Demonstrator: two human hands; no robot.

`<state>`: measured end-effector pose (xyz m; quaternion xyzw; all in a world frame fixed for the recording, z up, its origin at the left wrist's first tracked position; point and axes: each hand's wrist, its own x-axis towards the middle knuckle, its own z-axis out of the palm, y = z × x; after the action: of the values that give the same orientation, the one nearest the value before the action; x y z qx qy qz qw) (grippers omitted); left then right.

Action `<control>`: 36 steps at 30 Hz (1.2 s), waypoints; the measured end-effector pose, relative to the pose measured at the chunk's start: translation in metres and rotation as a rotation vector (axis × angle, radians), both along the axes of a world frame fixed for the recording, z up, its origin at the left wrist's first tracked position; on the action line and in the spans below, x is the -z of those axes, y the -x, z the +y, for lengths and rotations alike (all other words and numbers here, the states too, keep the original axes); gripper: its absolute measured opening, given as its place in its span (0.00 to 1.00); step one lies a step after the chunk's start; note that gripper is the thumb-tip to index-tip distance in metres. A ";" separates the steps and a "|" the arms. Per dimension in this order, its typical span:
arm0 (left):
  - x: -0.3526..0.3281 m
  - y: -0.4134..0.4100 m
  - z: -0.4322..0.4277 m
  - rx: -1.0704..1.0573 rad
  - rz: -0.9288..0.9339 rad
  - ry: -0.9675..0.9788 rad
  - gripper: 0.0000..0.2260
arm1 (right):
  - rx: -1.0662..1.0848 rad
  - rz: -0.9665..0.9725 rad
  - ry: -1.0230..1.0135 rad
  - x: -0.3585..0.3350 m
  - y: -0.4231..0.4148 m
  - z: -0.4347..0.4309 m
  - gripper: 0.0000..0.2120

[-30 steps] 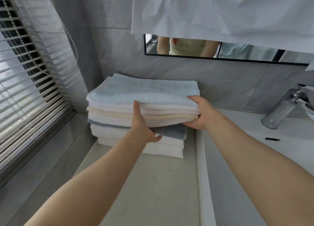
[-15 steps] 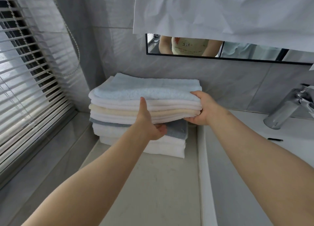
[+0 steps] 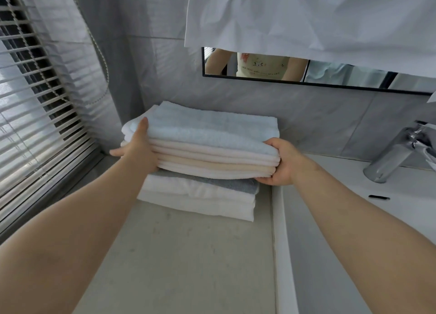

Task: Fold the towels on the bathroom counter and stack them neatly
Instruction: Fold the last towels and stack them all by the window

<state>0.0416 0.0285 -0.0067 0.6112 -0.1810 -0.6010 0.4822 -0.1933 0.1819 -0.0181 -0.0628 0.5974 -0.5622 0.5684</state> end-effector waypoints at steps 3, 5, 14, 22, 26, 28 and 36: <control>0.004 -0.003 -0.007 0.045 0.000 -0.006 0.55 | 0.008 -0.026 -0.018 0.001 0.000 0.003 0.13; 0.005 -0.003 -0.009 0.047 -0.009 0.008 0.47 | 0.031 -0.057 -0.025 0.004 0.000 0.001 0.16; -0.009 -0.005 -0.021 0.014 0.092 0.147 0.35 | 0.149 0.025 0.259 -0.007 -0.004 -0.013 0.08; 0.020 -0.013 -0.017 -0.019 0.105 0.102 0.40 | 0.072 -0.021 0.217 0.031 -0.009 -0.011 0.08; 0.022 -0.012 -0.020 -0.003 0.077 0.165 0.38 | 0.082 -0.051 0.258 0.038 -0.009 -0.009 0.09; 0.015 -0.010 -0.021 -0.008 0.073 0.187 0.37 | 0.093 -0.053 0.297 0.032 -0.006 -0.012 0.07; 0.018 -0.013 -0.018 -0.054 0.121 0.212 0.35 | 0.091 -0.090 0.301 0.035 -0.013 -0.010 0.10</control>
<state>0.0550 0.0103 -0.0248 0.5242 -0.1975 -0.6010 0.5700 -0.1806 0.1722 -0.0532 -0.0948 0.4826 -0.6729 0.5526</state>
